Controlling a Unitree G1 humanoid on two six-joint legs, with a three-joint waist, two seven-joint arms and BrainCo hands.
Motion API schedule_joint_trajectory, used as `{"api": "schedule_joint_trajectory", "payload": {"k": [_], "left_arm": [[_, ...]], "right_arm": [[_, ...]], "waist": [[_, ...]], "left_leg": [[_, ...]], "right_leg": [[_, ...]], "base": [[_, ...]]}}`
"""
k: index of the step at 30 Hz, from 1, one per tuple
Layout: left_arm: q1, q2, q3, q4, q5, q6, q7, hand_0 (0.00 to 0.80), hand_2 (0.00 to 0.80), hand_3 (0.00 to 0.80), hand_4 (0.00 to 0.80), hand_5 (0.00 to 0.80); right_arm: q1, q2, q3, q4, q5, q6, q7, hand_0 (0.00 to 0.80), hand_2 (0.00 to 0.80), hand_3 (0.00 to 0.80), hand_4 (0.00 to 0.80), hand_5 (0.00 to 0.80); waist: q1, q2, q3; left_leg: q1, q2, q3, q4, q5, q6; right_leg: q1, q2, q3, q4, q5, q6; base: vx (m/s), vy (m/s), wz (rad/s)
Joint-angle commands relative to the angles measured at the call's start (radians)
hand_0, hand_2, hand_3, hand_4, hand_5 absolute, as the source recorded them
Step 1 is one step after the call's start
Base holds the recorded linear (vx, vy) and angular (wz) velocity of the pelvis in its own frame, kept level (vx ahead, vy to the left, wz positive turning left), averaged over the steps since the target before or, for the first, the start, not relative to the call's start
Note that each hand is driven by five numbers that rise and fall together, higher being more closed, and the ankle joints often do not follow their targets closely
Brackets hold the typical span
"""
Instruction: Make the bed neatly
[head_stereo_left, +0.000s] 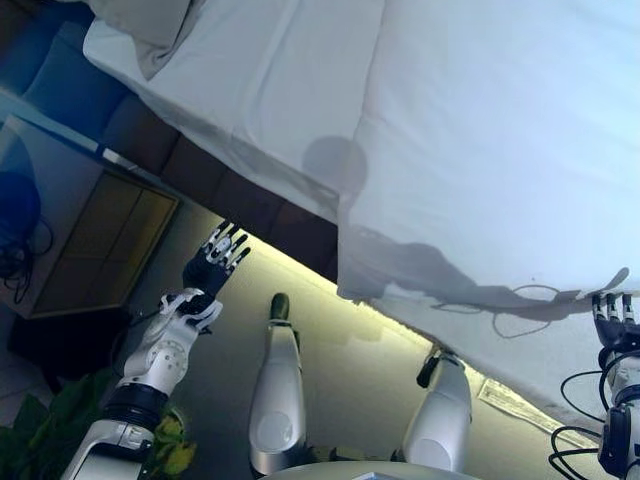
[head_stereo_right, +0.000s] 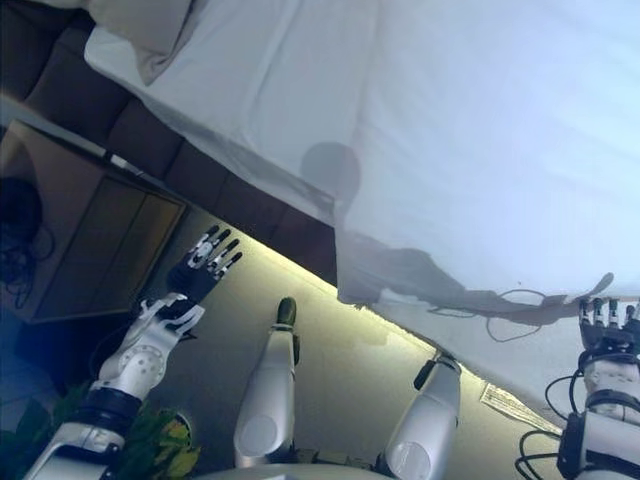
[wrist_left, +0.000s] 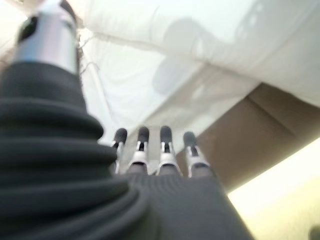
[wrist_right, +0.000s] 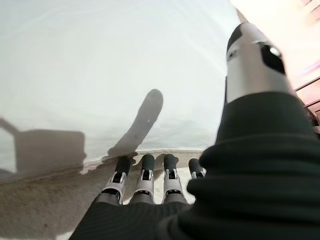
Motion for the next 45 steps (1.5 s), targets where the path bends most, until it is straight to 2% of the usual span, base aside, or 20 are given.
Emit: {"api": "schedule_joint_trajectory", "payload": {"k": [1,8,14,21,25,30,36,45], "left_arm": [[-0.043,0.044,-0.015,-0.040,-0.025,-0.027,0.003,0.000,0.000,0.000,0.000,0.000],[-0.068,0.044,-0.026,-0.046,-0.040,-0.031,0.003,0.000,0.000,0.000,0.000,0.000],[-0.063,0.036,-0.030,-0.040,-0.057,-0.042,-0.014,0.000,0.000,0.000,0.000,0.000],[-0.047,0.007,-0.036,-0.028,-0.058,-0.069,-0.024,0.000,0.000,0.000,0.000,0.000],[-0.042,-0.001,-0.046,-0.020,-0.057,-0.091,-0.019,0.000,0.000,0.000,0.000,0.000],[-0.067,0.000,-0.052,-0.014,-0.057,-0.111,0.006,0.000,0.000,0.000,0.000,0.000],[-0.081,0.012,-0.043,-0.033,-0.052,-0.084,0.020,0.000,0.000,0.000,0.000,0.000],[-0.080,0.020,-0.052,-0.060,-0.060,-0.072,-0.005,0.000,0.000,0.000,0.000,0.000]], "right_arm": [[-0.002,-0.031,-0.006,-0.002,0.073,-0.004,0.014,0.000,0.000,0.000,0.000,0.000],[-0.067,-0.058,0.012,-0.002,0.080,0.004,0.010,0.000,0.000,0.000,0.000,0.000],[-0.103,-0.084,0.018,0.006,0.096,-0.006,0.006,0.000,0.000,0.000,0.000,0.000],[-0.032,-0.077,-0.037,0.013,0.121,-0.007,-0.009,0.000,0.000,0.000,0.000,0.000],[0.023,-0.071,-0.067,0.037,0.124,0.014,-0.006,0.000,0.000,0.000,0.000,0.000],[0.061,-0.071,-0.092,0.067,0.161,0.053,0.026,0.000,0.000,0.000,0.000,0.000],[0.002,-0.083,-0.070,0.046,0.156,0.045,0.045,0.000,0.000,0.000,0.000,0.000],[-0.137,-0.152,-0.009,0.023,0.164,0.015,-0.007,0.000,0.000,0.000,0.000,0.000]], "waist": [[0.004,-0.007,-0.004],[0.008,0.024,0.016],[0.006,0.050,0.021],[-0.022,0.052,0.022],[-0.037,0.049,0.027],[-0.049,0.041,0.045],[-0.034,0.048,0.056],[-0.005,0.075,0.055]], "left_leg": [[-0.069,0.022,-0.018,-0.053,0.136,0.008],[-0.085,-0.005,-0.001,-0.076,0.161,0.023],[-0.082,-0.022,0.009,-0.074,0.150,0.028],[-0.069,-0.026,0.026,-0.075,0.146,0.030],[-0.056,-0.019,0.034,-0.073,0.132,0.031],[-0.054,-0.011,0.041,-0.082,0.143,0.033],[-0.045,-0.016,0.044,-0.096,0.152,0.036],[-0.048,-0.034,0.046,-0.119,0.163,0.038]], "right_leg": [[-0.030,-0.055,0.070,-0.052,0.096,0.013],[-0.068,-0.067,0.073,-0.053,0.117,0.013],[-0.081,-0.075,0.072,-0.044,0.110,0.013],[-0.095,-0.076,0.097,-0.043,0.119,0.013],[-0.093,-0.068,0.105,-0.046,0.114,0.013],[-0.096,-0.057,0.112,-0.059,0.130,0.013],[-0.079,-0.066,0.092,-0.075,0.137,0.013],[-0.076,-0.090,0.065,-0.073,0.126,0.013]], "base": [[-0.021,-0.023,0.07],[-0.045,0.022,0.06],[-0.015,0.055,0.06],[-0.013,0.077,0.02],[0.005,0.027,-0.04],[-0.031,-0.011,-0.06],[-0.021,-0.028,-0.05],[0.008,0.021,0.04]]}}
